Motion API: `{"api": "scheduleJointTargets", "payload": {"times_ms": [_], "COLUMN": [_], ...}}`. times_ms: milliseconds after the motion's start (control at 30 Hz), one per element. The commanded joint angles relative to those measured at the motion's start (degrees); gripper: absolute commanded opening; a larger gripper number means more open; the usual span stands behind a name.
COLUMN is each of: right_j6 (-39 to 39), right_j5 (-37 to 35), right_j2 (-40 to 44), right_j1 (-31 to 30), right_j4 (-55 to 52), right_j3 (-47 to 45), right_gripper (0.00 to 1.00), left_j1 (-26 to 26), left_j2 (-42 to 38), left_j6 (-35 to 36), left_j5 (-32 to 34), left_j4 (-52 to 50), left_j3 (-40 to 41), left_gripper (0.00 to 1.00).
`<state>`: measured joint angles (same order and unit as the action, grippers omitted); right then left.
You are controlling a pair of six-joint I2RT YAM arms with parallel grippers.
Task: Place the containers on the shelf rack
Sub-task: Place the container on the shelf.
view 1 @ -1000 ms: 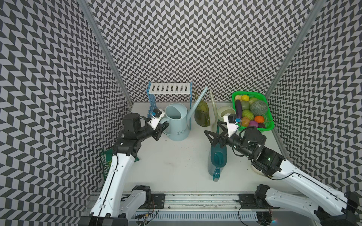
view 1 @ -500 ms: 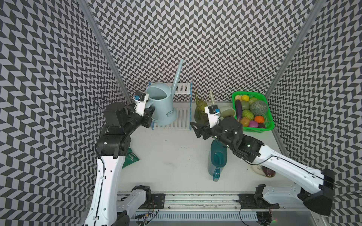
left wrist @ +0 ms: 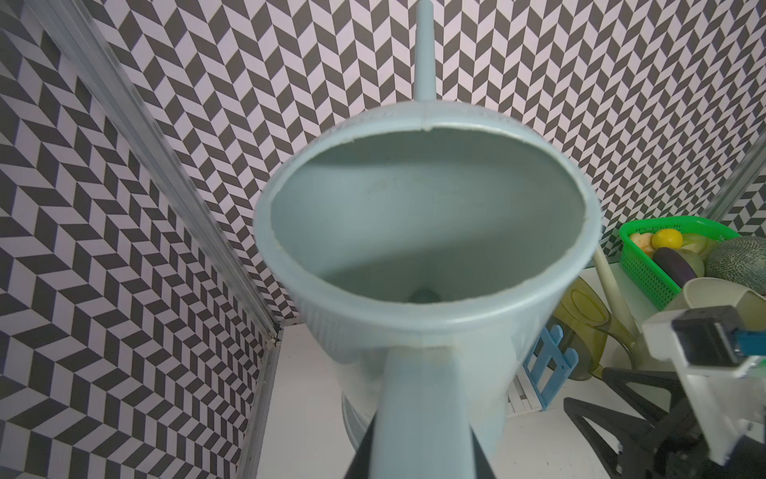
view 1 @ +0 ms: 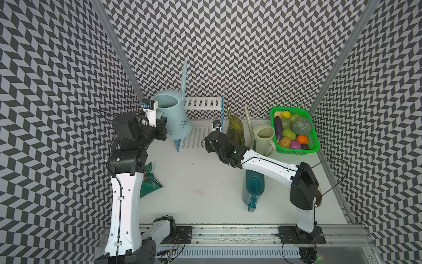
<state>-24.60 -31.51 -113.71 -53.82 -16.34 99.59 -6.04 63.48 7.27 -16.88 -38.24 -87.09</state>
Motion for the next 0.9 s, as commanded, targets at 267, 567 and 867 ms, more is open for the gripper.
{"api": "scheduleJointTargets", "payload": {"times_ms": [267,567,867], "right_j6": [-5.5,-5.1,-5.0], "right_j5": [0.3,2.9,3.2], "right_j2": [-5.4,-11.7,-17.0], "right_j1": [5.5,8.0,9.6], "right_j4": [-3.2,-5.0,-6.9], "right_j3": [4.4,11.2,17.2], "right_gripper": [0.6,0.58,0.31], "left_j1": [-0.4,-0.4,-0.4], "left_j2": [0.3,0.5,1.8], "left_j6": [-1.0,-0.9,-1.1], "left_j5": [-3.2,-3.5,-2.9], "left_j4": [7.1,7.5,7.2], "left_j3": [-2.6,-3.3,-7.0], "left_gripper": [0.0,0.0,0.0]}}
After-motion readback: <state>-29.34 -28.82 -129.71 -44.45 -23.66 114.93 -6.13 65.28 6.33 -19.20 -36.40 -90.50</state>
